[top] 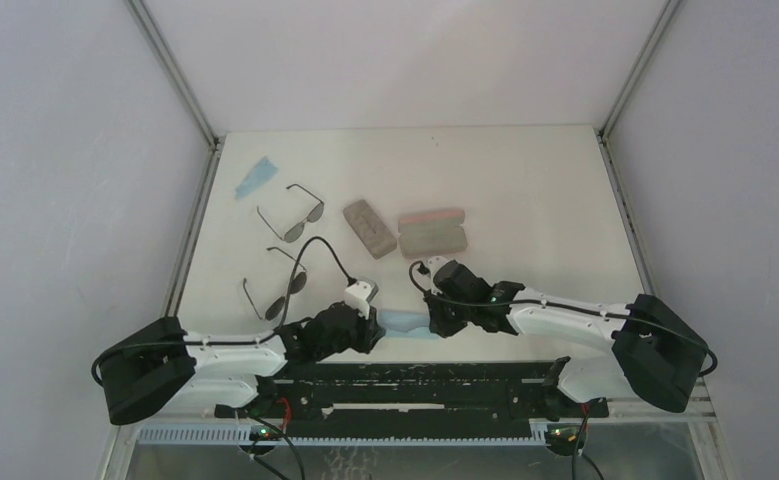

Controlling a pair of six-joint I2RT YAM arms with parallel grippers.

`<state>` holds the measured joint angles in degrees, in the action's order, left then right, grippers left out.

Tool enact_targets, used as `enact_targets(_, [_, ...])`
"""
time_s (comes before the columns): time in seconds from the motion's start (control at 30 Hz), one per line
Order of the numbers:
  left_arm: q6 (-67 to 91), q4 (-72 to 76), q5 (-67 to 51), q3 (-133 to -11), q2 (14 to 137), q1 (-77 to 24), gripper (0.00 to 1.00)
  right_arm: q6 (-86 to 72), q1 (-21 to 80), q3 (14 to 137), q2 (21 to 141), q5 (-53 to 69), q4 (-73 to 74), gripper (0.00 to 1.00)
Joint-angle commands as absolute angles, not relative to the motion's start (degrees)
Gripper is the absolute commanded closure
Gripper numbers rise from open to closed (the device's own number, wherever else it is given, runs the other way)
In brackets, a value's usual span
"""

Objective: Organize the sunglasses
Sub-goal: Fold the glasses cleaning cloth at the center of the board.

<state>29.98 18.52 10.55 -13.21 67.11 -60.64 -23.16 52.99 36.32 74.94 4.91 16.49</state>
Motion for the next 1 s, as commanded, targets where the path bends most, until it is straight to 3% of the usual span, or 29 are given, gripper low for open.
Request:
enact_targets(0.0, [33.01,20.30,13.08,-10.57,63.31,-60.99,0.69,-23.62,53.99,35.50,74.13,3.94,16.40,0.91])
enact_targets(0.23, [34.87,13.77,16.95,-9.49,52.79,-60.96,0.52,-24.60,54.53,34.46,68.18,-2.01,18.11,0.70])
enact_targets(0.4, [35.18,9.64,21.38,-10.53,47.22,-60.12,0.38,-27.26,53.62,34.10,66.28,-7.44,16.28,0.62])
enact_targets(0.63, [34.46,10.60,16.32,-14.91,55.62,-53.76,0.39,-33.27,49.90,34.71,71.44,-6.47,12.61,0.60])
enact_targets(0.97, [32.61,15.97,10.50,-19.41,66.55,-52.90,0.41,-35.73,49.39,35.03,76.76,-2.42,11.05,0.64])
